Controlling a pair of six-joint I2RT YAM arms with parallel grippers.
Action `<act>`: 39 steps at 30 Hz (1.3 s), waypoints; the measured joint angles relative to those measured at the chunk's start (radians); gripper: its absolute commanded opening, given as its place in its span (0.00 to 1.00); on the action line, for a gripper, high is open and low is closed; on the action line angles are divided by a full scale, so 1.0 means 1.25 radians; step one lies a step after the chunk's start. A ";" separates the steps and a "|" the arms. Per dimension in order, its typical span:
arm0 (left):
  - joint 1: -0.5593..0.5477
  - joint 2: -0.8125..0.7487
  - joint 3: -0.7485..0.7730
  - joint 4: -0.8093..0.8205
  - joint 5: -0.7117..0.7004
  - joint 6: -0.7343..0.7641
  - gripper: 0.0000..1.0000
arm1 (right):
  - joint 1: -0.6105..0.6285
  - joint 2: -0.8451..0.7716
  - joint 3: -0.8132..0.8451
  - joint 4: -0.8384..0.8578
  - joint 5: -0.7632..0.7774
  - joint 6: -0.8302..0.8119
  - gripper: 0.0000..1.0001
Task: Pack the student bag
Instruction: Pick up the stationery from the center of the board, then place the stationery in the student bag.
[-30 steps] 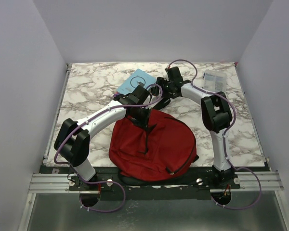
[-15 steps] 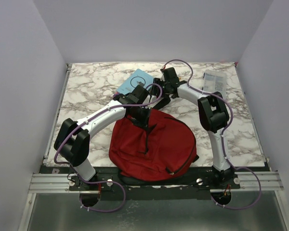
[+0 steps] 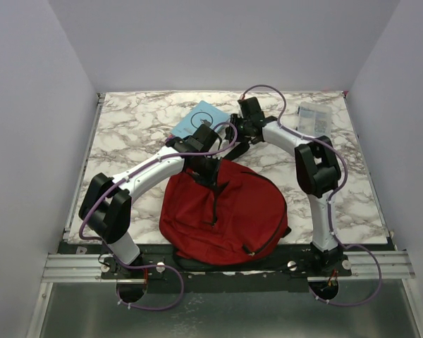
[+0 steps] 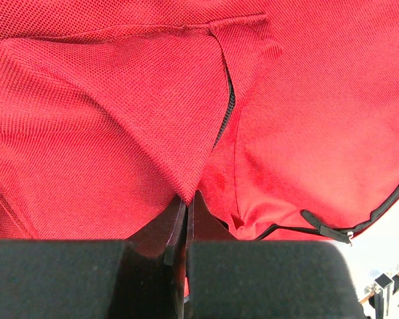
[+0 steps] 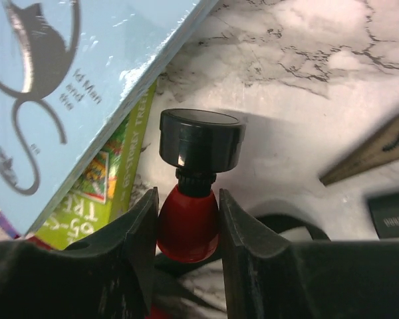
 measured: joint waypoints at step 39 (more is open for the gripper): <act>0.000 0.000 0.002 -0.001 0.000 0.000 0.00 | 0.099 -0.780 -0.932 0.328 -0.390 0.201 0.07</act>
